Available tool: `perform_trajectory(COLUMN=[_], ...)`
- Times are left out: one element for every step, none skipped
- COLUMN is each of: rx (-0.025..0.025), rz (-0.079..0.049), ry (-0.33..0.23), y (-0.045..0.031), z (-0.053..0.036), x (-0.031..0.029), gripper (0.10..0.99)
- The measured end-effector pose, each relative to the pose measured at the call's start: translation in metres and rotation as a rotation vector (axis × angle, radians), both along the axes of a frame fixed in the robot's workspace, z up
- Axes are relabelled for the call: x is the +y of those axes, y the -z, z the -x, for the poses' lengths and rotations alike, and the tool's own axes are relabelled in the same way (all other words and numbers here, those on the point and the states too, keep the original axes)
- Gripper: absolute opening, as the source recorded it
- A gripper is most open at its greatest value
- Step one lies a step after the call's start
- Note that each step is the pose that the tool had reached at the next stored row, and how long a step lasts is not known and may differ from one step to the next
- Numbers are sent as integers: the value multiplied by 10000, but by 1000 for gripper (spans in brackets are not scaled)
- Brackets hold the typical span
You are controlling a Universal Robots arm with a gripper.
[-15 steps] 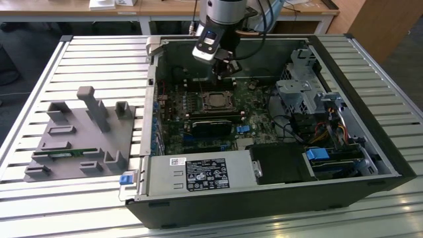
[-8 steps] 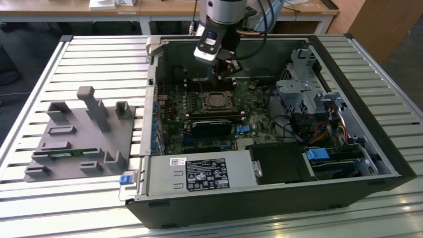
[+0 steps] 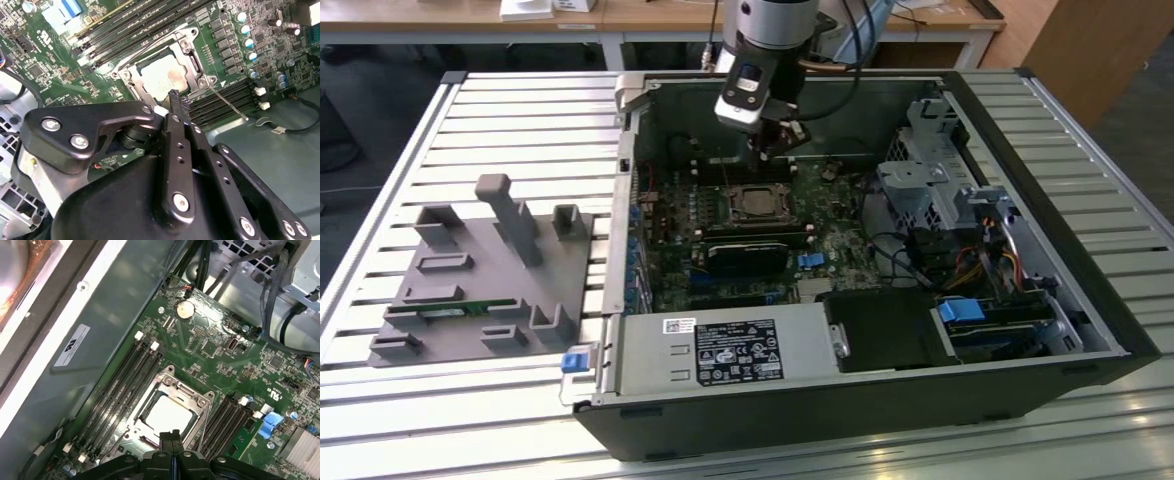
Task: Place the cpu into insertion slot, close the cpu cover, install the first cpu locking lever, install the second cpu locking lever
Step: 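Install the first cpu locking lever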
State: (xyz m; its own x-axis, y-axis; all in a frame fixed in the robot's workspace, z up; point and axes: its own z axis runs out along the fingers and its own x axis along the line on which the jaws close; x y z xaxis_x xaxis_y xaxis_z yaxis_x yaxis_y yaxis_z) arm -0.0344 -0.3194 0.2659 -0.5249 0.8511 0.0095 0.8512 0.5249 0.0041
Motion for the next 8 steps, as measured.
perform_trajectory(rx=[0,0,0,0,0,0,0,0], rz=[1,0,0,0,0,0,0,0], ry=[-50,-99,-154,-203,-253,-301,-350,-397], y=[0,0,0,0,0,0,0,0], z=[0,0,0,0,0,0,0,0], x=[0,0,0,0,0,0,0,0], gripper=[106,106,106,106,106,106,106,106])
